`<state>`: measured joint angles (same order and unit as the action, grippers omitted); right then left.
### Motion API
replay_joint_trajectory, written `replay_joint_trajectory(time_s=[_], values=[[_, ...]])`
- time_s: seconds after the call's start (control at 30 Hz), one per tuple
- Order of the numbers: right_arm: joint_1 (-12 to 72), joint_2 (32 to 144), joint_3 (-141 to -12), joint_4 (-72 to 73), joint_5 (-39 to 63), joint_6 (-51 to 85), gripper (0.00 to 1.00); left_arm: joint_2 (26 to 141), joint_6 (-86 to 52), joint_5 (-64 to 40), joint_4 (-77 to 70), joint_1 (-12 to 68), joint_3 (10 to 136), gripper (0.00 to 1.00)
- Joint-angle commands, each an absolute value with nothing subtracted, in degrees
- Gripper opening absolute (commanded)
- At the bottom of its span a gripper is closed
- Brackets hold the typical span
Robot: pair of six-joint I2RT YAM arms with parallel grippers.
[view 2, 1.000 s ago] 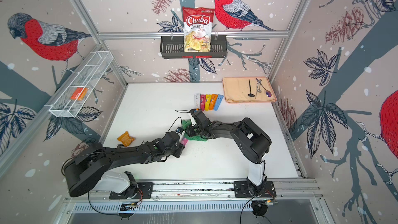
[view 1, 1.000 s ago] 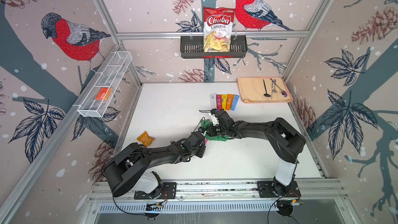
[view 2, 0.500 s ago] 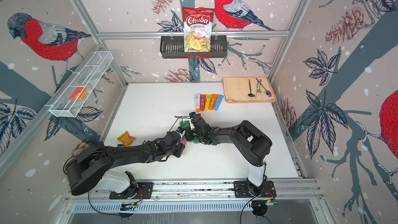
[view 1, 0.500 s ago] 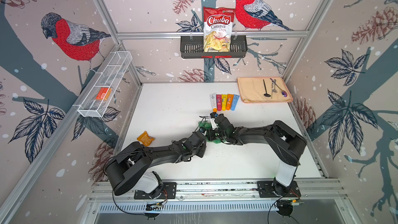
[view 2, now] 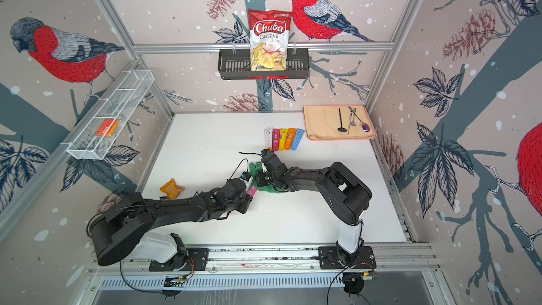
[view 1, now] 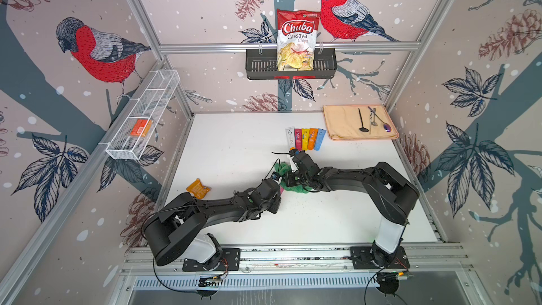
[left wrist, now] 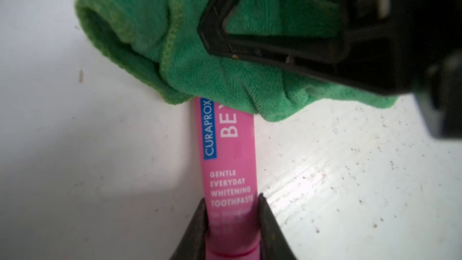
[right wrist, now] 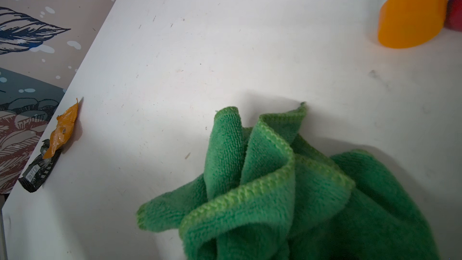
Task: Wipe the surface of the toothpaste tube
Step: Wipe the dirt from the toothpaste tube.
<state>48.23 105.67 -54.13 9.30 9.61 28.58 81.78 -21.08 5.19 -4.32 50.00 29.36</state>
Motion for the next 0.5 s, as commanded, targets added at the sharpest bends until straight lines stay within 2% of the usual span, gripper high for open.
replay_joint_trajectory(time_s=[0.0,0.23,0.33,0.47], values=[[50.07,105.83,-52.7,2.04,12.06,28.61,0.05,82.08,-20.4,5.27,-3.86,49.92,29.29,0.09],[53.27,104.03,-49.82,8.37,19.36,31.11,0.04,82.27,-20.44,5.4,-3.69,49.92,29.44,0.09],[52.92,105.77,-50.22,6.08,16.24,30.56,0.04,82.27,-20.46,5.38,-3.72,49.92,29.4,0.08],[51.26,105.99,-51.52,-1.71,5.07,29.66,0.04,81.4,-20.44,5.13,-3.98,49.92,28.92,0.08]])
